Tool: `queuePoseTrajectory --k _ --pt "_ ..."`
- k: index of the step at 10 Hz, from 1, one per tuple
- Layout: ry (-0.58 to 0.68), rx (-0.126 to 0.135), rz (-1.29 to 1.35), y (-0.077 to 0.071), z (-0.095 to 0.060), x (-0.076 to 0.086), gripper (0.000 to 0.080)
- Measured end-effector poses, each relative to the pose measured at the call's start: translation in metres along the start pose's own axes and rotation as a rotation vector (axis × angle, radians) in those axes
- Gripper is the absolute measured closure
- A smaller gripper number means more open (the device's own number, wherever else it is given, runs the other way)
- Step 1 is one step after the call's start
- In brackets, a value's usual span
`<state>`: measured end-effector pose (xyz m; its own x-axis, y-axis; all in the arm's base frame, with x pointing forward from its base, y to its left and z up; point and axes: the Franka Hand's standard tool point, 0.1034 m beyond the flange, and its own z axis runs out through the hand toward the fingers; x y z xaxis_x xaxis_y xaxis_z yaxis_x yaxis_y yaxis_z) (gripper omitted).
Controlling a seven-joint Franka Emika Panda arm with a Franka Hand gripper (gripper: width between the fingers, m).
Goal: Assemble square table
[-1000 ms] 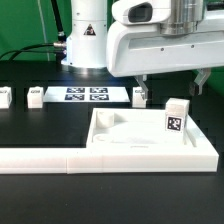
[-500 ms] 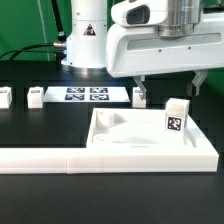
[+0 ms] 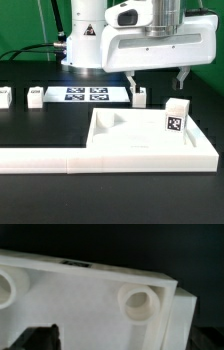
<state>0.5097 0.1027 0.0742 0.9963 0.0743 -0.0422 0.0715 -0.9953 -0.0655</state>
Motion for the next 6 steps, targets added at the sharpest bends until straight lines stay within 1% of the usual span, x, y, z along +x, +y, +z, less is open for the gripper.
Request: queuePoseTrajectory --k 4,5,6 --pt "-0.015 -0.003 0.002 0.001 0.006 -0.017 0.015" --pt "-0.003 -0.008 0.024 0.002 0.01 -0.031 0.015" --pt "-0.011 -0.01 0.025 0.003 0.014 -0.049 0.015"
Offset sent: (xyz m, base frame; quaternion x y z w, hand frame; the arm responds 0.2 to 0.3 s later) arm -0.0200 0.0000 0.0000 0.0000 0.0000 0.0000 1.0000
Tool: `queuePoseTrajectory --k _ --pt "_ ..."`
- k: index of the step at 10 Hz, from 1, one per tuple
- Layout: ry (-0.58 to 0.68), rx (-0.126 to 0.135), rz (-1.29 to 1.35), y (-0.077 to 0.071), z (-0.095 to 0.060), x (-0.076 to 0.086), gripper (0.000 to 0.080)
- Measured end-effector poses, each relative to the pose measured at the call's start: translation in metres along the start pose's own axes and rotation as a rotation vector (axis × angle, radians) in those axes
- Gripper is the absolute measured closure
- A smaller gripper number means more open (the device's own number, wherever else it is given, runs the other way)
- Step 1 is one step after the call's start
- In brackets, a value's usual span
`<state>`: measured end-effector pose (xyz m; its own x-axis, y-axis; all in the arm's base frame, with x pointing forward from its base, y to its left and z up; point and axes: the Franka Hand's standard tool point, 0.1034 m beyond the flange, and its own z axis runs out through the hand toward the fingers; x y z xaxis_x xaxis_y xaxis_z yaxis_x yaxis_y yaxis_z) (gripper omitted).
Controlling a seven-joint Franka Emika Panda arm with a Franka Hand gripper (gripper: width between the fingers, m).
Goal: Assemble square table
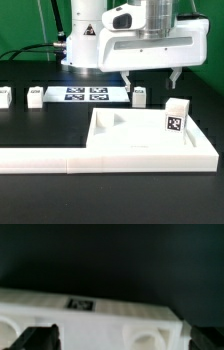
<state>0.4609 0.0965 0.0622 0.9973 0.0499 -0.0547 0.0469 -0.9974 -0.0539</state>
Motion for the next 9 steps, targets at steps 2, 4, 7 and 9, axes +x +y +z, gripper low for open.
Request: queuePoseTrajectory --k 2,4,7,9 --pt "-0.008 -0.004 0.0 0.002 0.005 -0.018 0.015" --pt "-0.007 -0.013 0.002 -0.003 0.015 -0.042 0.015" --pt "-0.021 -0.022 0.0 -0.006 0.026 -0.064 0.015" --pt "-0.03 -0.025 -0.003 -0.005 0.029 -0.072 0.015"
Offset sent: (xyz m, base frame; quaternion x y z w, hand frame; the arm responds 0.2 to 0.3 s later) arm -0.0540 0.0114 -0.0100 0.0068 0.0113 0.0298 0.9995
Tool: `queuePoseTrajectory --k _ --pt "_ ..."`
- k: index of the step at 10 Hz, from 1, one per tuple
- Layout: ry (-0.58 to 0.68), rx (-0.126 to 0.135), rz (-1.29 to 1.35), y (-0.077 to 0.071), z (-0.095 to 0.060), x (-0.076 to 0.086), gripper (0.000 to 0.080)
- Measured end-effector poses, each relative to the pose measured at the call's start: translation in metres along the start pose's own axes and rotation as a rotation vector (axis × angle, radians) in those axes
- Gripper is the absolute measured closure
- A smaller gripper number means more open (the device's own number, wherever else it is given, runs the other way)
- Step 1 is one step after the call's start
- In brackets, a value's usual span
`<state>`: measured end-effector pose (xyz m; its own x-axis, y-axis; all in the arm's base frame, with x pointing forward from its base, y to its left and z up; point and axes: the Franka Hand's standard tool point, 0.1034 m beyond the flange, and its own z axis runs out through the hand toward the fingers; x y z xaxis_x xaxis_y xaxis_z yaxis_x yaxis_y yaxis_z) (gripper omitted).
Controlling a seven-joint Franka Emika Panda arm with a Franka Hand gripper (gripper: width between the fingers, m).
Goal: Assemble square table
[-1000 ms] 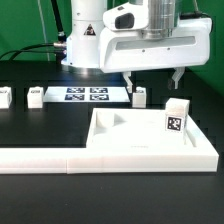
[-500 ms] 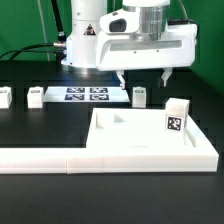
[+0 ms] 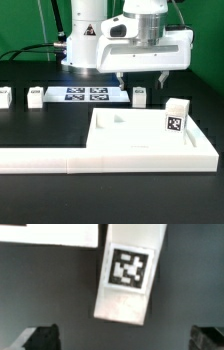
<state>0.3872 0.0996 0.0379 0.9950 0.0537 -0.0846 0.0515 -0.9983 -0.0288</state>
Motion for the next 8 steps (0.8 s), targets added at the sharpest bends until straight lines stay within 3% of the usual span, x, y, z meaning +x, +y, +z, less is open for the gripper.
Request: queuePoseTrajectory --k 4,5,8 --pt "-0.039 0.001 0.004 0.001 0.003 -0.005 0.015" --pt "-0.128 0.006 0.013 0.0 0.004 -0.012 0.015" --pt "-0.324 0.017 0.035 0.001 0.008 -0.01 0.015"
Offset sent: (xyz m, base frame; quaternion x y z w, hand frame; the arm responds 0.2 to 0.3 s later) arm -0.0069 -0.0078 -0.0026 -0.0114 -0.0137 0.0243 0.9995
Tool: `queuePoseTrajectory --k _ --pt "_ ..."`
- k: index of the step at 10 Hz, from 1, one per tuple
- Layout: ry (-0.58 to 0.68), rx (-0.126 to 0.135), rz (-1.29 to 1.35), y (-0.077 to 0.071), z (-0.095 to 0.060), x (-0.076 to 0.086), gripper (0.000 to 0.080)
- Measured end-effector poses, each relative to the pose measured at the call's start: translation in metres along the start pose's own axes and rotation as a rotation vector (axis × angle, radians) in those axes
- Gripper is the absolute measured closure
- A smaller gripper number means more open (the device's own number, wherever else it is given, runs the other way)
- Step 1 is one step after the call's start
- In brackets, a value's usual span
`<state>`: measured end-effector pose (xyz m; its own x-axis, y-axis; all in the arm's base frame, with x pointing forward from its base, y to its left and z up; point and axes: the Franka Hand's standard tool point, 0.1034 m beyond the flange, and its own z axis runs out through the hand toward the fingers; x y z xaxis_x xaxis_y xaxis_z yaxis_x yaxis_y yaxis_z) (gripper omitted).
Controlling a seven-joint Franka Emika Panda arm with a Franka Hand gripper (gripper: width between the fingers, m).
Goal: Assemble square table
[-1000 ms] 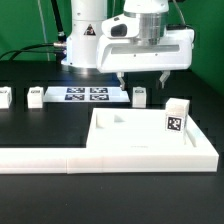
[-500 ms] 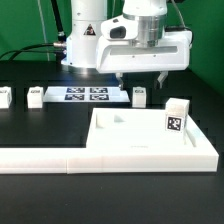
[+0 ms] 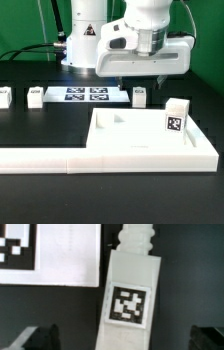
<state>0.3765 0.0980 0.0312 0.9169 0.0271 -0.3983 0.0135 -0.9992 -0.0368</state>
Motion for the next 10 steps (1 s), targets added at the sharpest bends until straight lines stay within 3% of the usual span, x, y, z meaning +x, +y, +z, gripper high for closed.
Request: queuePoseTrajectory --k 7,10 --pt "-0.418 0.01 0.032 -0.004 0.009 -0.003 0.015" --pt "-0.467 0.007 0.039 -0.002 0.017 0.001 0.015"
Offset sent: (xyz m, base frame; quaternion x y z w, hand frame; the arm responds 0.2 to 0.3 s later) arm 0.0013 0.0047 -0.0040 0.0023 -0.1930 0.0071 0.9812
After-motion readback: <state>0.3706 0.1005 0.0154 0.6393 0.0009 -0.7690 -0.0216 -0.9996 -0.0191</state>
